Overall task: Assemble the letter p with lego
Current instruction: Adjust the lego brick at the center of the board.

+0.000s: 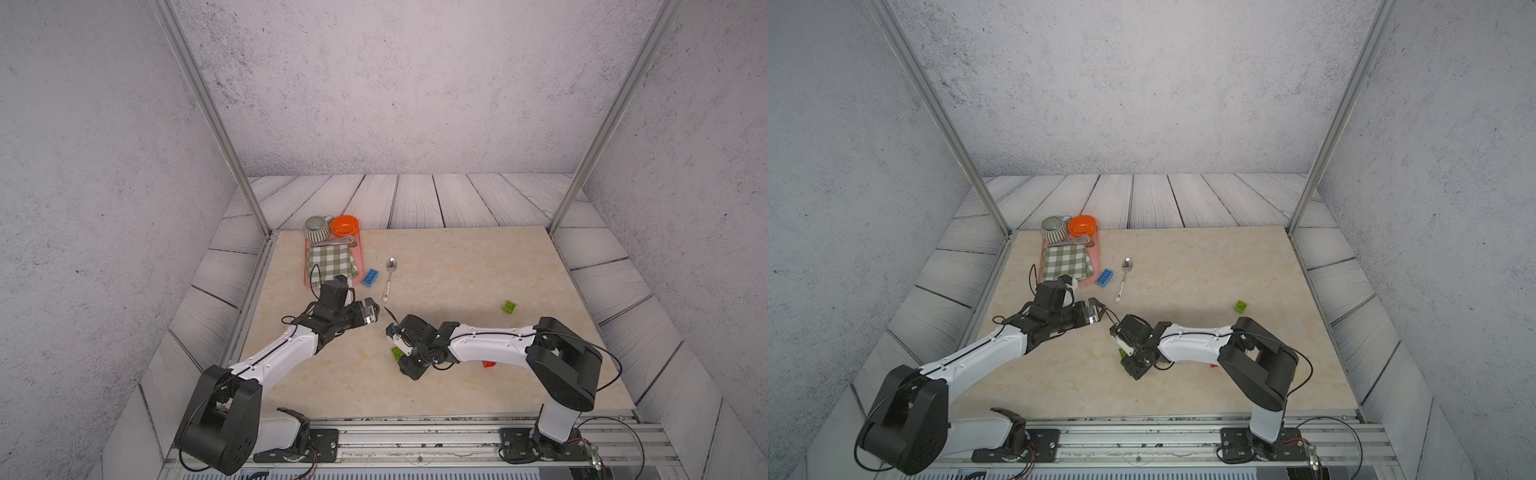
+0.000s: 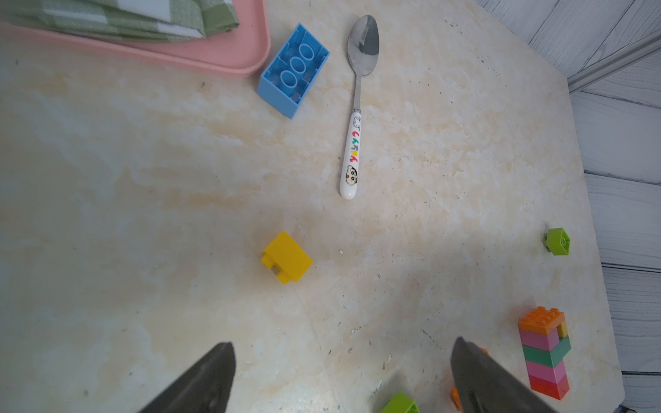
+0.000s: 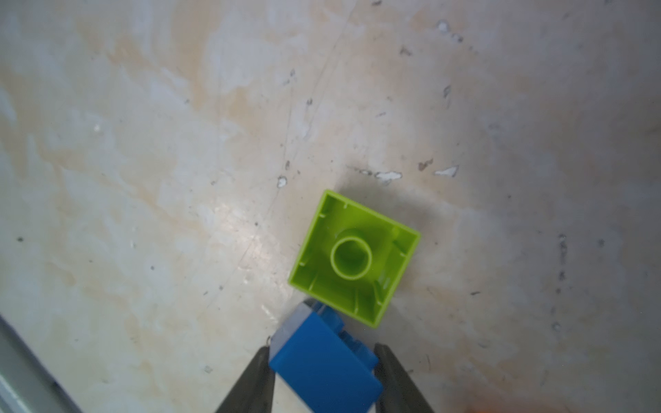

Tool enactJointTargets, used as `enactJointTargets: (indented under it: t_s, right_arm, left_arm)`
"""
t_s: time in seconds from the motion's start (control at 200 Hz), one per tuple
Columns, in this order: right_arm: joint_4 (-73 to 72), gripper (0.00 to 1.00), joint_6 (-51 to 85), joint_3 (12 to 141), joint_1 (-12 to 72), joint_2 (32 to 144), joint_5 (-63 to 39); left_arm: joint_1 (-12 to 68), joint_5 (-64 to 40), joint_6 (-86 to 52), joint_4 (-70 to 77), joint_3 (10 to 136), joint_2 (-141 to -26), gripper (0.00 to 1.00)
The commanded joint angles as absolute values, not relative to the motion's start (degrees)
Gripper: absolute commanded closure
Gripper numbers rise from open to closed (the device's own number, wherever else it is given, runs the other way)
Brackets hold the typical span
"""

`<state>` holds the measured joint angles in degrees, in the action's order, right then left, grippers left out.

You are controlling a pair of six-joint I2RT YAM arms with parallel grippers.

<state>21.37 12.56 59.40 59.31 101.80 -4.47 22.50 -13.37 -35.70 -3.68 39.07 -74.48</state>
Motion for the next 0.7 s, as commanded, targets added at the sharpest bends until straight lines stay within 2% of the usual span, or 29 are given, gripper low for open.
enactJointTargets:
  t_s: [0.0,0.21,0.42,0.696]
  right_arm:
    - [21.62,0.61,11.56,59.69,59.97,102.05,-1.78]
    - [20.75,0.79,10.63,58.30,61.06,99.58,7.00]
    - [18.59,0.82,8.51,56.15,62.14,98.09,19.98]
    - [14.79,0.87,6.88,53.13,65.04,96.57,25.94]
  left_arm:
    - [21.98,-13.54,-34.46,-4.40,39.90,-74.01,0.01]
    - [21.97,-12.19,-34.65,-4.88,39.55,-72.80,0.01]
    - [21.97,-10.13,-34.95,-5.03,38.43,-69.67,0.02]
    - [21.97,-7.56,-35.37,-4.03,36.89,-68.05,0.02]
